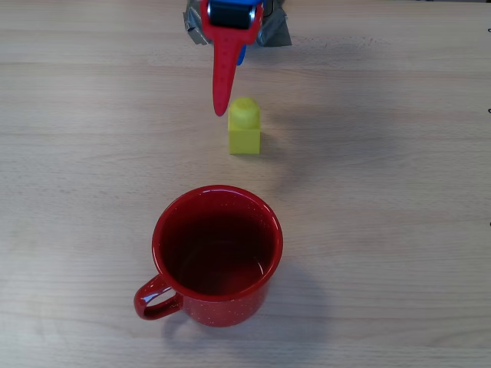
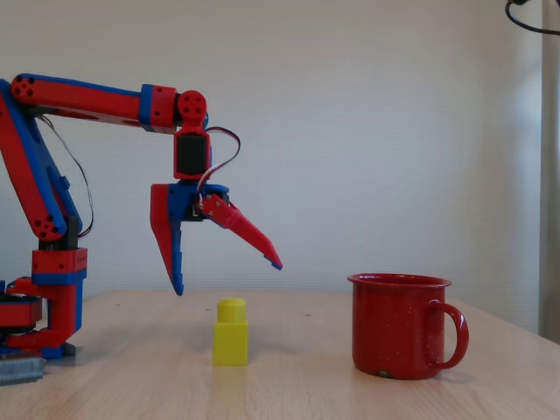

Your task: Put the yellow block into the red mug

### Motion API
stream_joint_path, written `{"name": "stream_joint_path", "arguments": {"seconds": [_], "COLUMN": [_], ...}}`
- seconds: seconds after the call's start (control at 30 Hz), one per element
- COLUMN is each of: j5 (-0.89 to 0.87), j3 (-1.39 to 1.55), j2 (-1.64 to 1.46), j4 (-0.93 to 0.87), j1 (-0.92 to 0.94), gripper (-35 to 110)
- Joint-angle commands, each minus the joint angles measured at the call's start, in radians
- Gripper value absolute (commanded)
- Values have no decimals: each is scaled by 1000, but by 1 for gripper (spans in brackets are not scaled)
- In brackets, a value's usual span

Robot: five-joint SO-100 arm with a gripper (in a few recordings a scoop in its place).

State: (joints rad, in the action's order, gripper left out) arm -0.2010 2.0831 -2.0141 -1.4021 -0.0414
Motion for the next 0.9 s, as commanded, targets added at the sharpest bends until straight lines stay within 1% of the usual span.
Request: {"name": "stream_joint_path", "arguments": {"seconds": [0.0, 0.23, 0.87], "j5": [2, 12, -5], "j3": [-8, 18, 54], "j2": [23, 103, 202], "j4": [34, 156, 275], "j1": [-9, -5, -55], "gripper": [55, 55, 55]}}
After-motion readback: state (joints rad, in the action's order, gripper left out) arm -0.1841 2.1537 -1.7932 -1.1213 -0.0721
